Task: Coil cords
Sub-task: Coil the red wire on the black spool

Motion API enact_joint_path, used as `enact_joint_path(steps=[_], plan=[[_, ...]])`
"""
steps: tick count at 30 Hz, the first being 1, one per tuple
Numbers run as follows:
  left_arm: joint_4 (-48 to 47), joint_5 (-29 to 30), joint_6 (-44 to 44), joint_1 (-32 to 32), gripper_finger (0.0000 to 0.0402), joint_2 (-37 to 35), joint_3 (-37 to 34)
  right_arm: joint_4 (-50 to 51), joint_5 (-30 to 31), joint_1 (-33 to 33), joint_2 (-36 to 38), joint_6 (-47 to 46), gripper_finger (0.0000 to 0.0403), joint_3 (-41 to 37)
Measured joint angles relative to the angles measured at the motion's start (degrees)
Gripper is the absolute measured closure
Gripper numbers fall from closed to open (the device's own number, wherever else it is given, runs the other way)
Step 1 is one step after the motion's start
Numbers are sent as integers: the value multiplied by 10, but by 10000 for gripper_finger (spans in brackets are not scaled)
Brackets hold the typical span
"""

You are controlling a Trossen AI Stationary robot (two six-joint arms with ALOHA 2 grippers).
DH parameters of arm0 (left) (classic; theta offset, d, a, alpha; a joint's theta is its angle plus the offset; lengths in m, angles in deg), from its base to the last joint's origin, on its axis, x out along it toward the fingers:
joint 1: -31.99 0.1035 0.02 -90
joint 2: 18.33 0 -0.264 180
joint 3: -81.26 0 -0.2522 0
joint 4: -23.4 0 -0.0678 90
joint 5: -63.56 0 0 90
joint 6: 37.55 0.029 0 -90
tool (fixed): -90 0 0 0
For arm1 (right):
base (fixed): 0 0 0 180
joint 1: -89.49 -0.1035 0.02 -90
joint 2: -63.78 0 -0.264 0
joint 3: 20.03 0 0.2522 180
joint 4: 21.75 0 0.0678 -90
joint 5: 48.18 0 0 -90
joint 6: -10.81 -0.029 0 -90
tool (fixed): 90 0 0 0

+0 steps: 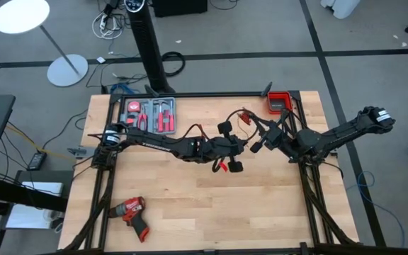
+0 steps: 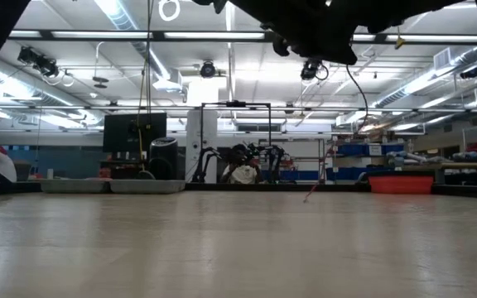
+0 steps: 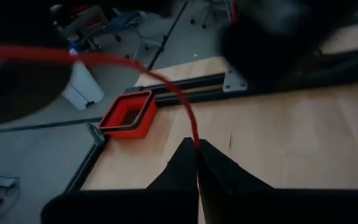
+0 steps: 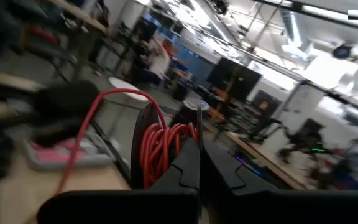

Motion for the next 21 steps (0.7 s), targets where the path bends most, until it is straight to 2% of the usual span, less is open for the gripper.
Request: enact_joint_path(steps=[6, 10, 14, 18, 21], plan=[[-2, 16, 71, -16, 401, 0, 0, 1, 8, 4, 0, 119, 402, 0], [-29, 18, 118, -24, 401, 0, 30, 0, 11, 4, 0, 185, 402, 0], [-44, 12, 165, -26, 401, -1, 48, -3, 15, 11, 0, 199, 402, 0], [-78, -34, 212, -26, 401, 0, 68, -16, 13, 11, 0, 204, 402, 0], [-102, -45, 252, -24, 401, 0, 79, -15, 8, 8, 0, 223, 402, 1]])
